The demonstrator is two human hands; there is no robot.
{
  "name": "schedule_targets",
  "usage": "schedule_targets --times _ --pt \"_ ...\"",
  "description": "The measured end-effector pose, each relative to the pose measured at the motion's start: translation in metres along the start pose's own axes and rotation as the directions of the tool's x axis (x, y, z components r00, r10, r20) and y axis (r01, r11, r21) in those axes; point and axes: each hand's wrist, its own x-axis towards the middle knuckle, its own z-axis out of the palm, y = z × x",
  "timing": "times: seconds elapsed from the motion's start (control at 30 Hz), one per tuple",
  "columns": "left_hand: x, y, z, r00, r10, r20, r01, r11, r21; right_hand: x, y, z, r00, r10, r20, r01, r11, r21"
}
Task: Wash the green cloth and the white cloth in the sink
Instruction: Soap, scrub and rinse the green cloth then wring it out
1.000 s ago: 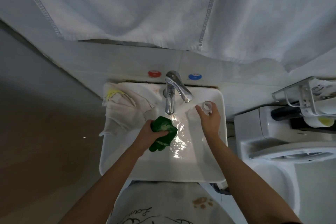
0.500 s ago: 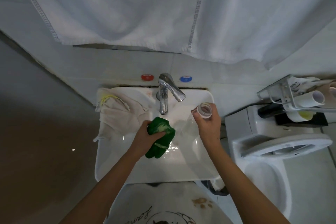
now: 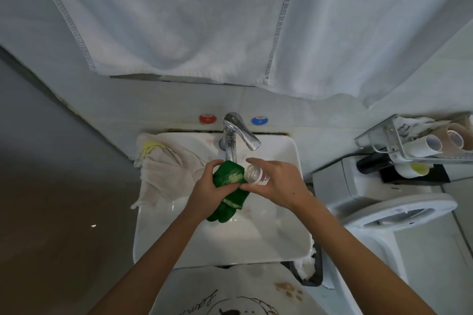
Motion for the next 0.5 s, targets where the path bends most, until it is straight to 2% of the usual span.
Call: schedule_targets --times 0.23,0.5 --pt "-0.001 0.0 0.001 0.998 0.041 0.047 -0.042 0.999 0.029 0.01 -0.014 -0.012 0.985 -0.027 0.171 0.061 0.978 -0.2" --pt "-0.004 -0.006 0.002 0.999 0.02 0.043 -0.021 0.999 0.033 0.013 -0.021 -0.016 0.964 -0.02 0.265 0.102 0.949 -0.297"
